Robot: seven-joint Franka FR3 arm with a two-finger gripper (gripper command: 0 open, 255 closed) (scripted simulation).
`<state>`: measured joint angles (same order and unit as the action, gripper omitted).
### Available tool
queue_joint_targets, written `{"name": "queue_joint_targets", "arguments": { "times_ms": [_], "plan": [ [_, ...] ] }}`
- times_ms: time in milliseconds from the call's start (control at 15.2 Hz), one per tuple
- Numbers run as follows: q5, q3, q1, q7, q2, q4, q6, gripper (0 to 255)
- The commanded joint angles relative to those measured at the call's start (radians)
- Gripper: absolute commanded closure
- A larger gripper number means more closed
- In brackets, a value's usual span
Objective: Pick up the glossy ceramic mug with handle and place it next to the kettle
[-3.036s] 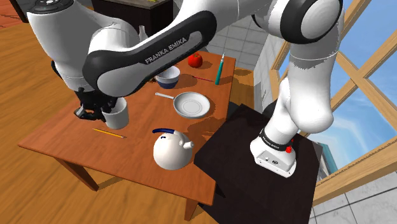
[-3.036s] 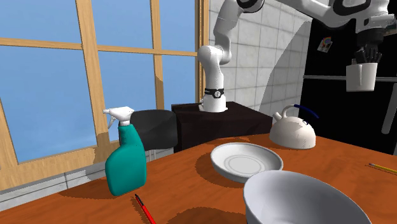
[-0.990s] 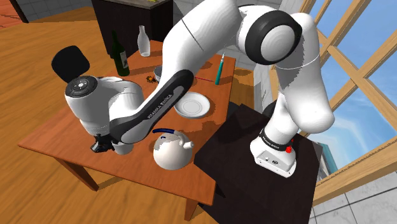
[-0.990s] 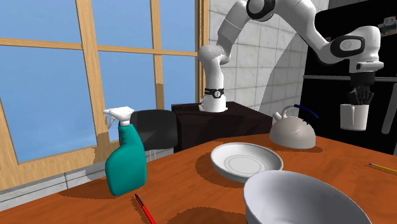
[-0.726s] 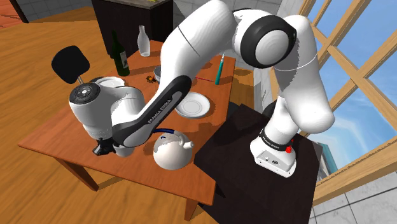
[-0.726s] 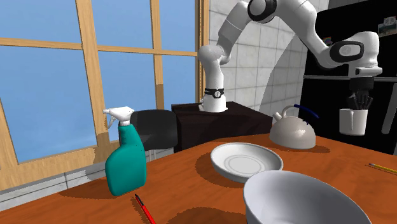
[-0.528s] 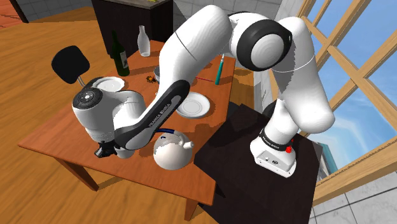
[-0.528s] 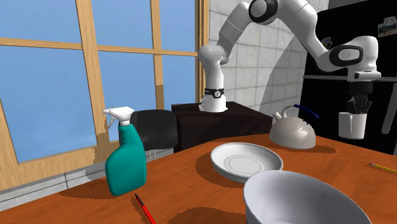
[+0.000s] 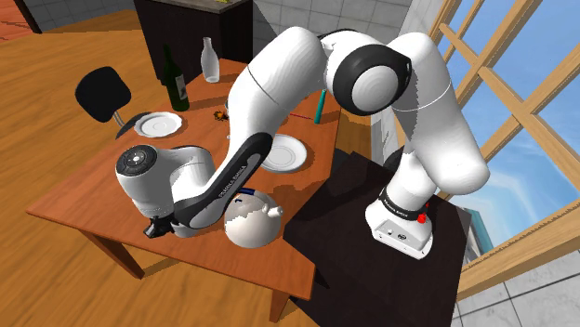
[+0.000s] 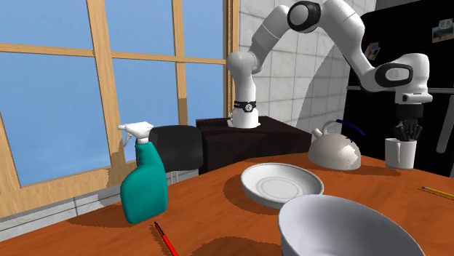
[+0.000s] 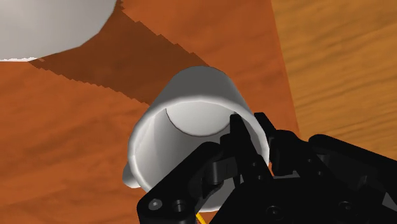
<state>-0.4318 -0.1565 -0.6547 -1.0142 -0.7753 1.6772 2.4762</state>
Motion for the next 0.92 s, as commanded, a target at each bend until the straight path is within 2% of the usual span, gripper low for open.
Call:
{"name": "queue_joint_targets", "arguments": {
  "times_ms": [0, 396, 462, 858],
  "plan": [
    [-0.002, 0.002, -0.002, -0.002, -0.011, -0.009, 0.003, 255],
    [-0.002, 0.002, -0.002, -0.002, -0.011, -0.009, 0.003, 255],
    [-0.002, 0.002, -0.002, -0.002, -0.011, -0.009, 0.003, 0],
    [0.004, -0.005, 0.000, 0.001, 0.017, 0.003, -0.013, 0]
  ]
}}
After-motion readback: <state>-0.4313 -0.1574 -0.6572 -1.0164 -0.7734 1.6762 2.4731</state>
